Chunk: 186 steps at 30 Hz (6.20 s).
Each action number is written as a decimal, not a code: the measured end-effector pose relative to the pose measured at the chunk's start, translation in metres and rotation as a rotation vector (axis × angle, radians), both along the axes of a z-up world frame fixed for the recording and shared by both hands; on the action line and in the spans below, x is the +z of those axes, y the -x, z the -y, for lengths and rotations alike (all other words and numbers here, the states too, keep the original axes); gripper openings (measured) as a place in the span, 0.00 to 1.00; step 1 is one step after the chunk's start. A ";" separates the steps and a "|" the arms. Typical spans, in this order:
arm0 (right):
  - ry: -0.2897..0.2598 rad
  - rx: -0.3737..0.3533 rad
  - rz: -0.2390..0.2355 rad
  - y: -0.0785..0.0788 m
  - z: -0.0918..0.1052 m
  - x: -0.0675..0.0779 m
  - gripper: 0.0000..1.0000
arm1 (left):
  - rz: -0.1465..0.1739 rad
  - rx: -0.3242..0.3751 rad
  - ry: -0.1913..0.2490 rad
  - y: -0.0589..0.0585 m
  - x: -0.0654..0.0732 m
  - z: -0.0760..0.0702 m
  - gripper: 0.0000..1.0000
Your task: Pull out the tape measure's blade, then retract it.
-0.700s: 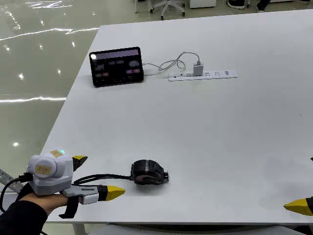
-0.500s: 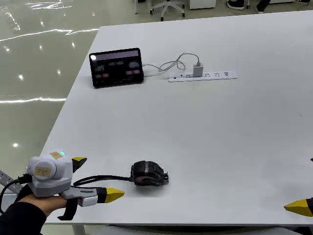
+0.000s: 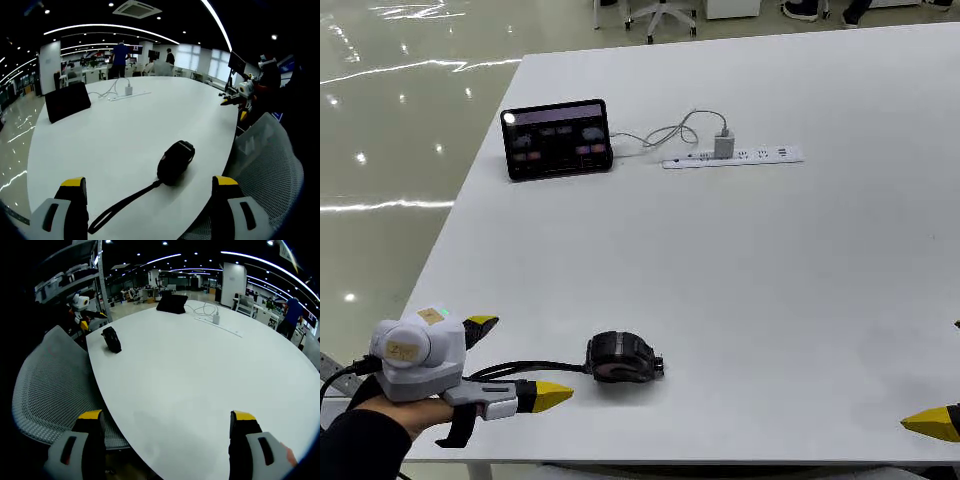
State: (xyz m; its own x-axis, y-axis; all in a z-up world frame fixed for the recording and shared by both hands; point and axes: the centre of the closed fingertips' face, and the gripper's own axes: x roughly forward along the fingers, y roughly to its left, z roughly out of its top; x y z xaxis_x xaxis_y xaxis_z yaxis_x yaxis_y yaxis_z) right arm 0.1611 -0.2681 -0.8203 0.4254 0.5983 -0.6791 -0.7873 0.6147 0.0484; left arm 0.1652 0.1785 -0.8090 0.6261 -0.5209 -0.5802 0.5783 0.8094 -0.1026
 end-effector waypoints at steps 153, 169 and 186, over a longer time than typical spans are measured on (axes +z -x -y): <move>0.057 0.693 0.008 -0.011 -0.314 -0.083 0.12 | -0.156 -0.790 -0.607 -0.015 -0.074 0.103 0.33; 0.072 0.684 0.005 -0.016 -0.305 -0.083 0.09 | -0.155 -0.771 -0.570 -0.015 -0.073 0.102 0.33; 0.096 0.689 0.001 -0.015 -0.291 -0.083 0.09 | -0.158 -0.774 -0.555 -0.016 -0.072 0.103 0.33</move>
